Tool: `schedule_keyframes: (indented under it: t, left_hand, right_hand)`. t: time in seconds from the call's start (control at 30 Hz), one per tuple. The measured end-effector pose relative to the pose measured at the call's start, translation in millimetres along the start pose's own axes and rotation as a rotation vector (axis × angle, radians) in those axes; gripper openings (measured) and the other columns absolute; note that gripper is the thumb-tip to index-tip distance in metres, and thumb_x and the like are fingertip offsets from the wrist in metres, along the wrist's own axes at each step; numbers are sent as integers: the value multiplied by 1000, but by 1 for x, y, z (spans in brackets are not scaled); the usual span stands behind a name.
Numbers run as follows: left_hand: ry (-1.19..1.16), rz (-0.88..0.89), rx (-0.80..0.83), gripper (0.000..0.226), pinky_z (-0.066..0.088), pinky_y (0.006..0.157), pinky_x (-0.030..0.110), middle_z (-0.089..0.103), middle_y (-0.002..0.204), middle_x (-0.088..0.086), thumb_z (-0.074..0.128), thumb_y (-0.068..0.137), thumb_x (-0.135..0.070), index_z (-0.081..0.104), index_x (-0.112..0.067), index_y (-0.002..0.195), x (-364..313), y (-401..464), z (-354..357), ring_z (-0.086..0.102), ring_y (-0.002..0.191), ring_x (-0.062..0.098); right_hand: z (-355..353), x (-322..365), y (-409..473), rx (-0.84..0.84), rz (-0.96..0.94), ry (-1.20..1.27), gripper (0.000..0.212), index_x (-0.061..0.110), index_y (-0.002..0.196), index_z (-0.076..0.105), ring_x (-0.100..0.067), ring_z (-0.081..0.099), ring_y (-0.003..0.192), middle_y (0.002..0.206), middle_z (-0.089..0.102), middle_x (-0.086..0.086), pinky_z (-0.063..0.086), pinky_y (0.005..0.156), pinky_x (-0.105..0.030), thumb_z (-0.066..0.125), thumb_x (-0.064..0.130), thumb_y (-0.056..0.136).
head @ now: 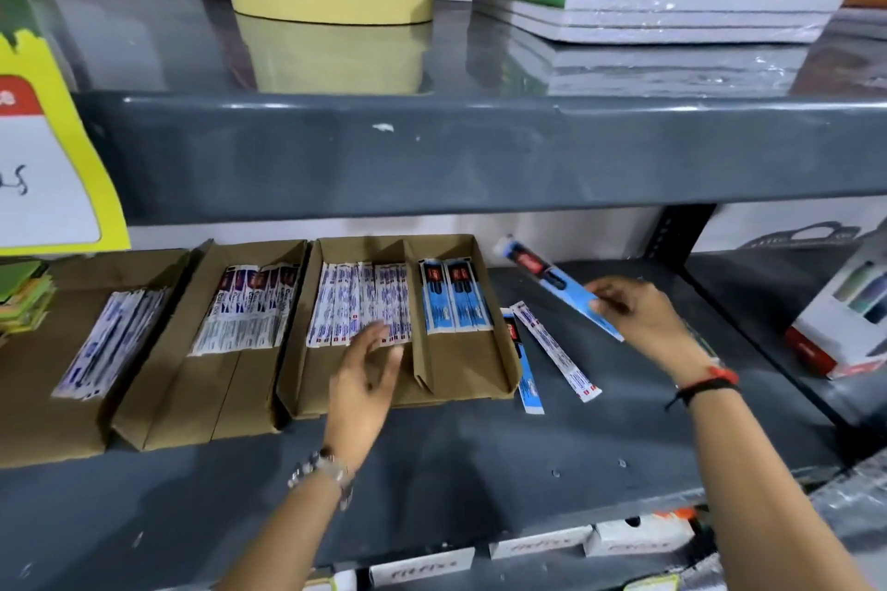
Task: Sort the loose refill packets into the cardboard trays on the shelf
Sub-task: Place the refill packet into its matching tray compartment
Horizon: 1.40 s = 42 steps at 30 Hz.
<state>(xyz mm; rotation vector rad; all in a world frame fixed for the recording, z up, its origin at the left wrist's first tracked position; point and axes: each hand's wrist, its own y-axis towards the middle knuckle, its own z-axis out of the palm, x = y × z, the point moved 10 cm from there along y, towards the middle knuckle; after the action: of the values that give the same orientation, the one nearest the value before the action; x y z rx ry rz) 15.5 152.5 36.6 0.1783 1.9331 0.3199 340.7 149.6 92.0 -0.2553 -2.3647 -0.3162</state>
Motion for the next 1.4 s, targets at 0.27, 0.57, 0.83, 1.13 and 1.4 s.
schedule_keyframes:
  t: [0.27, 0.57, 0.83, 1.13, 1.4]
  left_hand:
    - [-235, -97, 210, 7, 40, 61, -2, 65, 79, 0, 59, 85, -12, 61, -12, 79, -52, 29, 24, 57, 64, -11]
    - [-286, -155, 130, 17, 39, 58, -2, 67, 76, -2, 58, 87, -14, 61, -18, 70, -42, 29, 15, 59, 79, 5]
    - [398, -53, 115, 54, 49, 82, 35, 61, 112, 20, 43, 90, -41, 36, -12, 134, 6, 3, -1, 61, 95, 33]
    - [838, 99, 407, 82, 17, 100, 36, 57, 122, 21, 6, 89, -59, 55, 1, 116, 70, -32, 38, 54, 112, 35]
    - [808, 84, 429, 79, 14, 102, 33, 57, 123, 21, 10, 88, -58, 55, 1, 115, 71, -31, 37, 54, 112, 34]
  right_hand:
    - [31, 71, -16, 355, -183, 84, 18, 14, 95, 69, -12, 57, 83, 91, 67, -12, 43, 79, -18, 62, 3, 83]
    - [28, 66, -17, 343, -229, 4, 27, 16, 98, 63, -14, 58, 79, 74, 61, 9, 43, 73, -11, 52, -6, 86]
    - [68, 52, -3, 109, 47, 433, 19, 0, 96, 68, -7, 56, 71, 83, 66, -3, 48, 73, -22, 55, -8, 84]
    - [142, 67, 17, 97, 182, 113, 24, -5, 107, 66, -31, 58, 113, 120, 64, -22, 45, 92, -28, 55, 5, 88]
    - [158, 71, 21, 154, 163, -35, 25, -9, 107, 61, -32, 62, 105, 116, 64, -23, 50, 79, -26, 45, -5, 89]
